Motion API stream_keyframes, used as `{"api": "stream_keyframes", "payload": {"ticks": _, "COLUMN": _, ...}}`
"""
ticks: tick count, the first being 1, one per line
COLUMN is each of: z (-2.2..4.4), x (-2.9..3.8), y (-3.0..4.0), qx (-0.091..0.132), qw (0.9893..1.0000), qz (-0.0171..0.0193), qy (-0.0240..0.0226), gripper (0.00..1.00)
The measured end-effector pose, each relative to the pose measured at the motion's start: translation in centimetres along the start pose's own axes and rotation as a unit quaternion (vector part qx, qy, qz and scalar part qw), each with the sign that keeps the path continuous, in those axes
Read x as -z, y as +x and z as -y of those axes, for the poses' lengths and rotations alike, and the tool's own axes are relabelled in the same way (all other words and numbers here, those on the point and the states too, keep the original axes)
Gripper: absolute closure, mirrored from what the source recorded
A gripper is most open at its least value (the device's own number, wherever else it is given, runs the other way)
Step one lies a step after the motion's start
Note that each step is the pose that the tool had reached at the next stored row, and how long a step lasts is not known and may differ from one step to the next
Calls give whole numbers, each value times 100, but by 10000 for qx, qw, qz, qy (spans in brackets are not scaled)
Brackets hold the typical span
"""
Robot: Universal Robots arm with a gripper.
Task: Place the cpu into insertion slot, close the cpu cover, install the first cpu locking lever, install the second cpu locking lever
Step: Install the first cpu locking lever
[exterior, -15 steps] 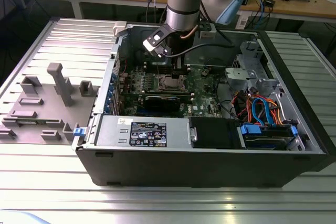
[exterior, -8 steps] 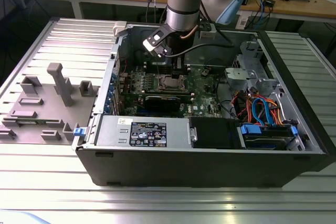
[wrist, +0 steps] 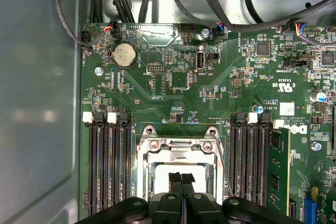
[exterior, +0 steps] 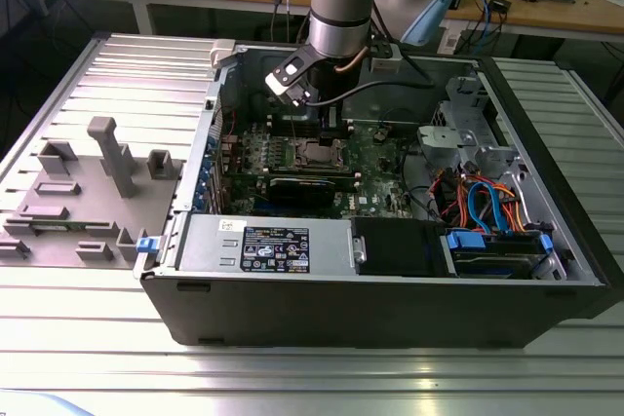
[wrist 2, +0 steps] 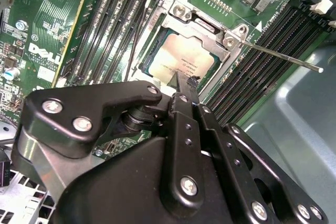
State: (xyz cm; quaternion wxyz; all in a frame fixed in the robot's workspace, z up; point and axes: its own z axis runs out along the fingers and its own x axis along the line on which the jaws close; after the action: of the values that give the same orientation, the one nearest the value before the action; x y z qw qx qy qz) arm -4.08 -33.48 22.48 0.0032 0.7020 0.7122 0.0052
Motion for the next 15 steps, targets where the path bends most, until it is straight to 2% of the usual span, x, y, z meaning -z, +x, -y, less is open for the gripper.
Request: {"api": "stream_keyframes", "payload": {"ticks": 15, "z": 0, "x": 0, "y": 0, "qx": -37, "qw": 10000, "qz": 0, "qy": 0, "gripper": 89}}
